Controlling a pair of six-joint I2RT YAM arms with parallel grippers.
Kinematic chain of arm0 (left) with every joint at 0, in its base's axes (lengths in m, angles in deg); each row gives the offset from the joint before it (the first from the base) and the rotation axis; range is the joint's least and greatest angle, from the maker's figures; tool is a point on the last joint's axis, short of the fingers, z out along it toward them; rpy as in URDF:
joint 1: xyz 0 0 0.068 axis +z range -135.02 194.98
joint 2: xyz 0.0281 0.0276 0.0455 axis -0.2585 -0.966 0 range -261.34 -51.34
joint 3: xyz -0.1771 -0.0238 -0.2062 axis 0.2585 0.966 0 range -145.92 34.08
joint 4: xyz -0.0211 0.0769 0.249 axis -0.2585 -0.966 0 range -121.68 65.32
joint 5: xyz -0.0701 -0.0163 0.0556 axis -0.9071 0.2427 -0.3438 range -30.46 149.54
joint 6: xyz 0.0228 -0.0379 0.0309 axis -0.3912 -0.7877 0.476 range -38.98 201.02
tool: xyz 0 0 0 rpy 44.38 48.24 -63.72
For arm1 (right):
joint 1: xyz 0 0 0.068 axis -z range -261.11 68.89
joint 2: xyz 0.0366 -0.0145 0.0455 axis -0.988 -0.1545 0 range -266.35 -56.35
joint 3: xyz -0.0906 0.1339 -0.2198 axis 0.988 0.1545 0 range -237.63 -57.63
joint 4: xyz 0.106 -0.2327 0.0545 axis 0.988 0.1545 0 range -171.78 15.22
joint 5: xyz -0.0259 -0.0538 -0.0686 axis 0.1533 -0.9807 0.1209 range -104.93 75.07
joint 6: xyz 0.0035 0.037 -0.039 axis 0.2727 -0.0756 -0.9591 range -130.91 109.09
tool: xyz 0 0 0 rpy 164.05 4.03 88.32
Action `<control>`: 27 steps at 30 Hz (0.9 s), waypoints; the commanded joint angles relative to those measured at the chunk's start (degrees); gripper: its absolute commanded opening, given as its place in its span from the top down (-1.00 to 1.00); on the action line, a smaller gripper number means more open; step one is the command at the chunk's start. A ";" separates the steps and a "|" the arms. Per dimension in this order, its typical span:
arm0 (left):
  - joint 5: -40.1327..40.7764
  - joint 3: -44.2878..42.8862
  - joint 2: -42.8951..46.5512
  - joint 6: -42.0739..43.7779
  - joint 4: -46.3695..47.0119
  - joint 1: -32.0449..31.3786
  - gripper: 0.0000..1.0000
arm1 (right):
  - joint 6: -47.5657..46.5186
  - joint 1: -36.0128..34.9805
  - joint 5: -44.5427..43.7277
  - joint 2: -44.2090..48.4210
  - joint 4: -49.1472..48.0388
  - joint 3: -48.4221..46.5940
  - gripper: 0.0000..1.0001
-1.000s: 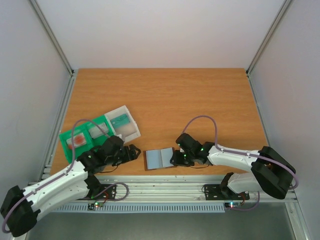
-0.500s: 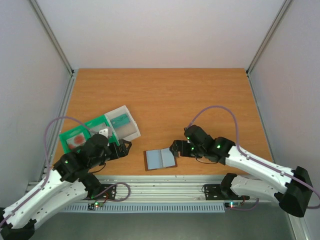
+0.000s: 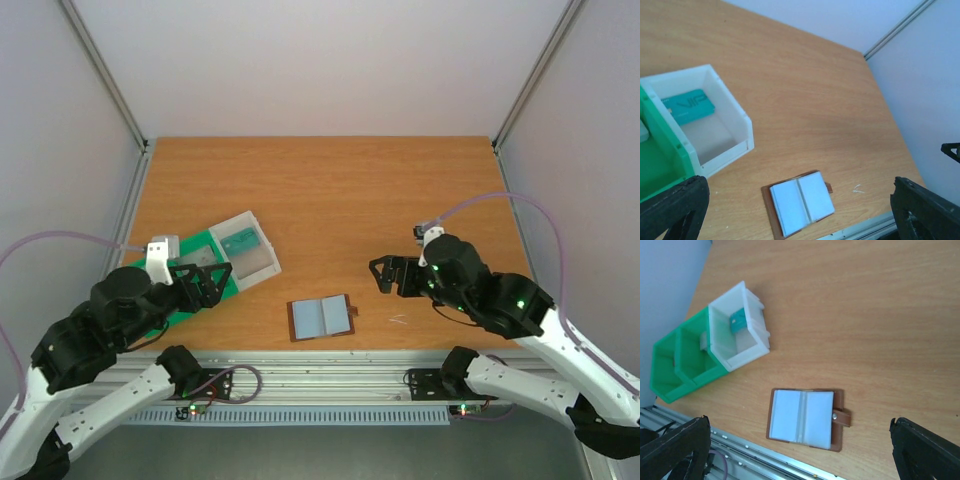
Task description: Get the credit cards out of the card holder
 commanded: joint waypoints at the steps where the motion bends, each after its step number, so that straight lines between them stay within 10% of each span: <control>1: -1.32 -4.18 0.75 5.19 -1.63 -0.17 -0.99 | -2.84 -0.26 -3.34 2.28 4.14 -2.47 -0.97; 27: -3.35 -1.36 3.87 5.95 3.12 -0.20 -0.99 | -0.11 -0.26 -1.00 6.26 2.31 0.89 -0.97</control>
